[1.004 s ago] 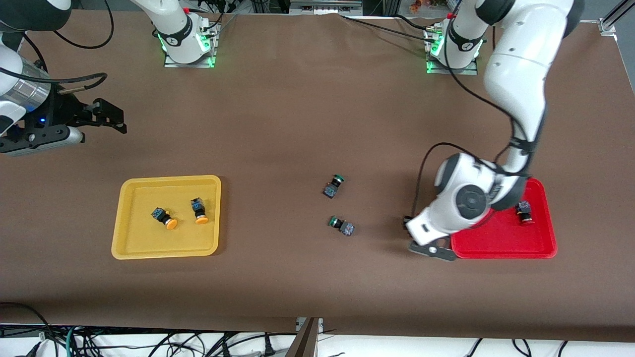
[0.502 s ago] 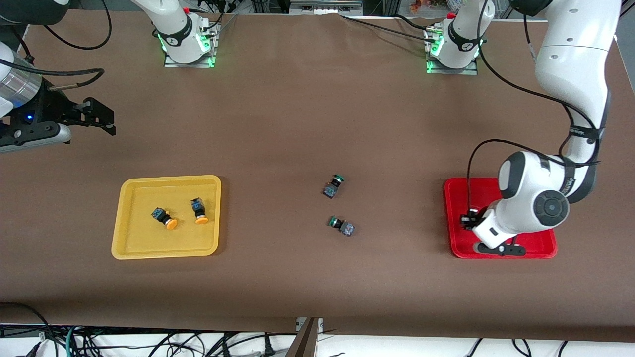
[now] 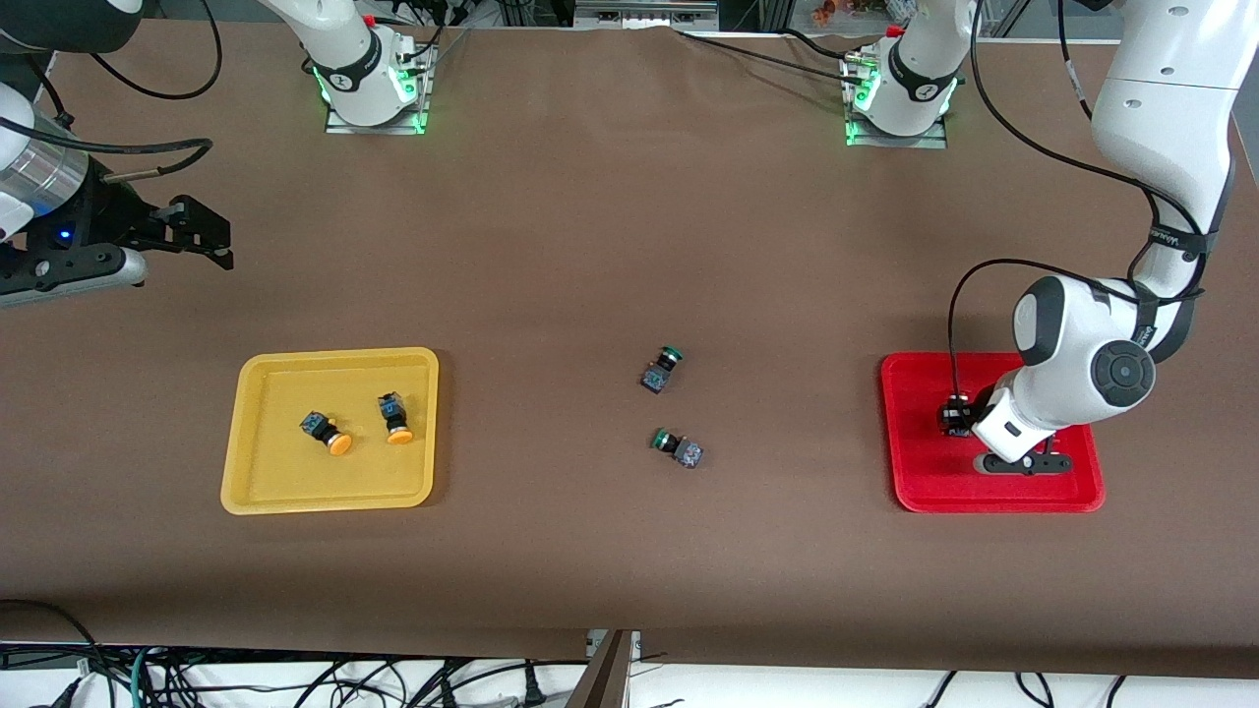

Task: Place red and yellow buttons in trays
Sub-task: 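Carry the red button into the red tray and open the left gripper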

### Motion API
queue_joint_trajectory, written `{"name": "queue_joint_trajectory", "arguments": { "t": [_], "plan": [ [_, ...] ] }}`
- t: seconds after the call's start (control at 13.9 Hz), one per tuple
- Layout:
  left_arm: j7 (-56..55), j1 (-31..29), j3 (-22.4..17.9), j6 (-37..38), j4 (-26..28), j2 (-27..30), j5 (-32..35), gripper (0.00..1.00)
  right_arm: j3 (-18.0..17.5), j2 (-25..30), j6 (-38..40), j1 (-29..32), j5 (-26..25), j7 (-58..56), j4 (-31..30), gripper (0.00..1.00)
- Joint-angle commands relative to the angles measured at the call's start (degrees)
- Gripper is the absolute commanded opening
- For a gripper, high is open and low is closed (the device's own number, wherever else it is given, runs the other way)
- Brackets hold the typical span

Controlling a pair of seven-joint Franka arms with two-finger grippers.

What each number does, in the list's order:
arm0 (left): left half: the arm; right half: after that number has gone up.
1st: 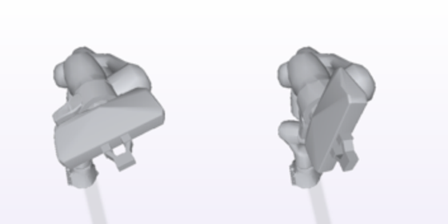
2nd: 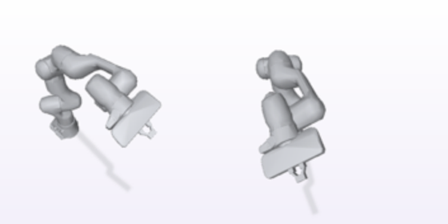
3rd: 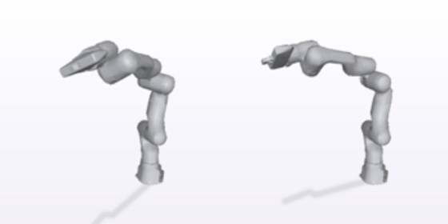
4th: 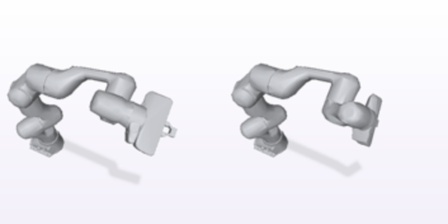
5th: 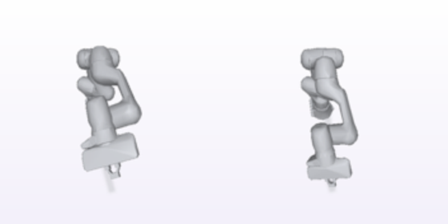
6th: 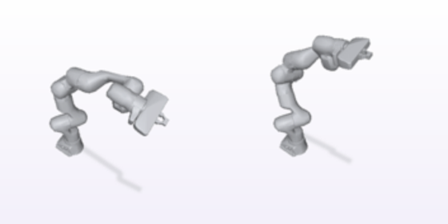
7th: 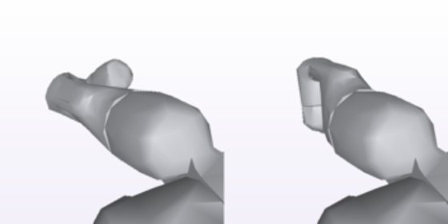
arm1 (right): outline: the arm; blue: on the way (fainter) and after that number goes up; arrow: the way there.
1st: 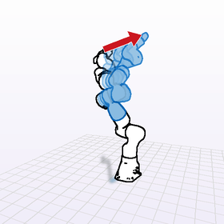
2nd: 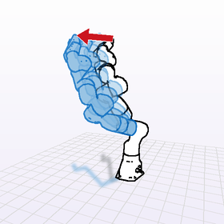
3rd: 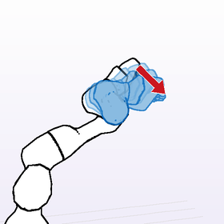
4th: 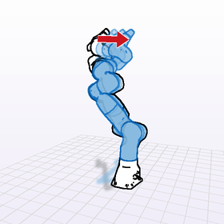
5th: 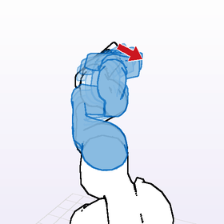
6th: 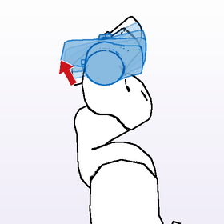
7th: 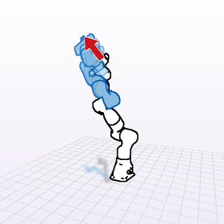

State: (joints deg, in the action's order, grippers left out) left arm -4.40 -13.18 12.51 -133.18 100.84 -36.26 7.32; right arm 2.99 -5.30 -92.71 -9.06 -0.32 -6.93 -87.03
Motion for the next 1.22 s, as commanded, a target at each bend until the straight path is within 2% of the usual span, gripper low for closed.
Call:
{"name": "queue_joint_trajectory", "arguments": {
  "t": [0.0, 0.57, 0.65, 0.72, 0.86, 1.08, 1.15],
  "plan": [
    [0.9, -2.2, 0.9, -3.5, 3.6, 1.8, 1.4, 0.06, -0.8, -0.5, 0.7, 0.4, -0.6, 0.6, 1.4, 1.0],
    [0.1, -2.8, 1.0, -6.4, 4.8, -0.1, 1.0, 0.1, -0.8, -0.5, 0.8, 0.4, -0.2, 0.8, 1.4, 1.0],
    [-0.2, -2.6, 1.0, -6.6, 4.8, -0.5, 0.9, 0.13, -0.7, -0.5, 0.8, 0.4, -0.2, 0.8, 1.4, 1.0],
    [-0.1, -2.6, 1.1, -6.5, 4.8, -0.5, 0.9, 0.24, -0.7, -0.5, 0.8, 0.5, -0.1, 0.8, 1.4, 1.0],
    [-0.1, -2.0, 1.1, -6.0, 4.8, -0.4, 0.9, 0.52, -0.7, -0.5, 0.7, 0.5, -0.2, 0.9, 1.5, 1.0],
    [0.5, -2.5, 1.4, -3.0, 2.9, 0.8, 0.9, 1.0, -0.7, -0.5, 0.6, 0.5, -0.1, 0.8, 1.5, 1.0],
    [0.5, -2.6, 2.7, 0.1, 1.2, 1.2, 0.8, 1.0, -0.7, -0.5, 0.5, 0.5, -0.2, 0.8, 1.5, 1.0]
  ]
}}
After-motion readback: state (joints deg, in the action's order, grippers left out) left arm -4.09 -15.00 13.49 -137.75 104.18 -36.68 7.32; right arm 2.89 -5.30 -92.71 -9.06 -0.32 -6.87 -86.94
